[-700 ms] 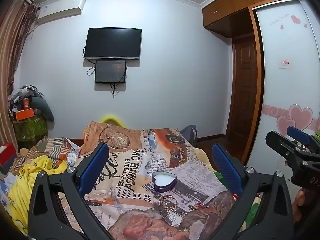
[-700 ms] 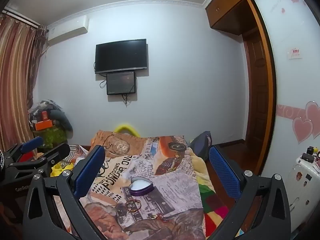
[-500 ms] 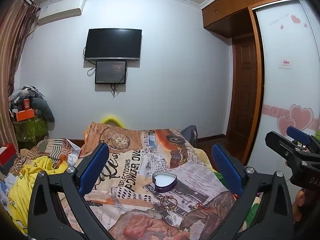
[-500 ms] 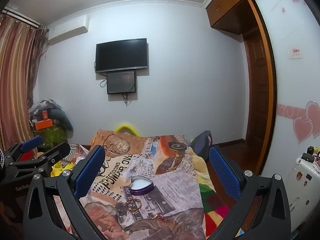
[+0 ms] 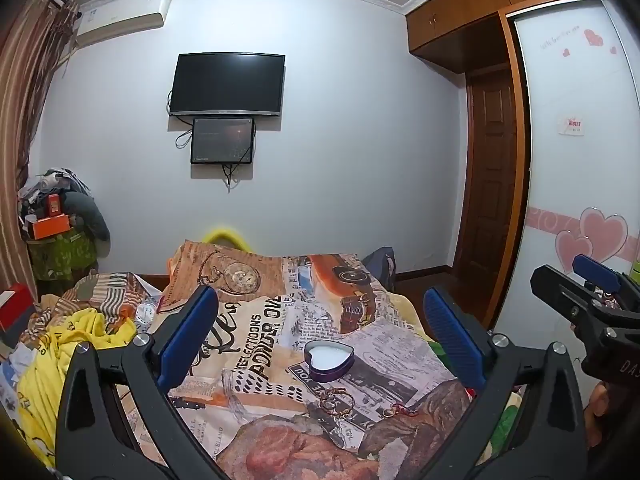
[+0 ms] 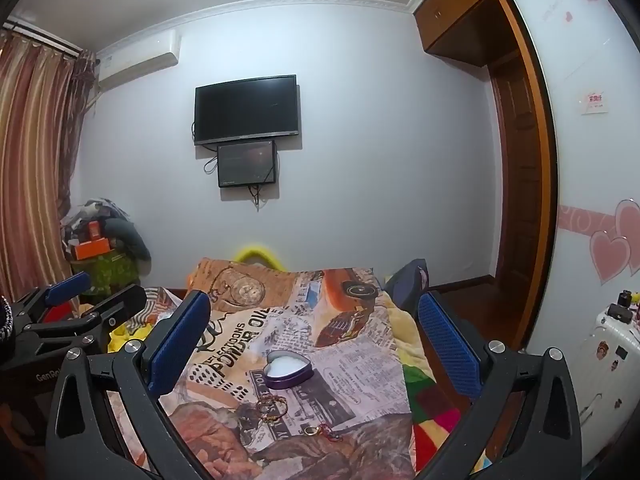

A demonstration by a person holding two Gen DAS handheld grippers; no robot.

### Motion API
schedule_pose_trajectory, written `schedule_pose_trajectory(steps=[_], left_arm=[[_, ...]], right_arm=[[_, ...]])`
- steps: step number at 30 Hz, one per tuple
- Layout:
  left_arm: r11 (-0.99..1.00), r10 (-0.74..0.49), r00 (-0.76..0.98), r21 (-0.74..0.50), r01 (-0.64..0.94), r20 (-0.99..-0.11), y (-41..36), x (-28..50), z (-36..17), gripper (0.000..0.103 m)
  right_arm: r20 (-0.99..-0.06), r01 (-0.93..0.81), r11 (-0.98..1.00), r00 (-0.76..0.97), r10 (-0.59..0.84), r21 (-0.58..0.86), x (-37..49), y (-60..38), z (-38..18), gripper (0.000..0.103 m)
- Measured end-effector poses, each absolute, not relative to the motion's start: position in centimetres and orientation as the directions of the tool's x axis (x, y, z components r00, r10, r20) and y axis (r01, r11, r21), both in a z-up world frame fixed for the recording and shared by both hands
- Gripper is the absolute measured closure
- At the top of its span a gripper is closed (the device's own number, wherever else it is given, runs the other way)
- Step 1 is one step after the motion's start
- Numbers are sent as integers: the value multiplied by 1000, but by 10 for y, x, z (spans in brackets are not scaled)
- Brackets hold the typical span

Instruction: Organize jewelry

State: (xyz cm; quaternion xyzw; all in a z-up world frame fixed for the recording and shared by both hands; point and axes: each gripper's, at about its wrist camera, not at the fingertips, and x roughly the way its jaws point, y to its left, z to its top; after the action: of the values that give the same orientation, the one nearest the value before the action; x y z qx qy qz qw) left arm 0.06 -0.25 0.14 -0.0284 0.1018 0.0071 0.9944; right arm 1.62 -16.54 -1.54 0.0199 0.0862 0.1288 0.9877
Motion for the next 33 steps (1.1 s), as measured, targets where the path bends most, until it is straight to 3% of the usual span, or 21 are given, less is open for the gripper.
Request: schedule_pose_trajectory(steps=[33], left_arm=[[998, 10, 978, -61, -23, -210, -2, 0, -2, 0]], right_arm=[[-167, -263, 962, 948, 271, 73, 12, -166, -12, 0]])
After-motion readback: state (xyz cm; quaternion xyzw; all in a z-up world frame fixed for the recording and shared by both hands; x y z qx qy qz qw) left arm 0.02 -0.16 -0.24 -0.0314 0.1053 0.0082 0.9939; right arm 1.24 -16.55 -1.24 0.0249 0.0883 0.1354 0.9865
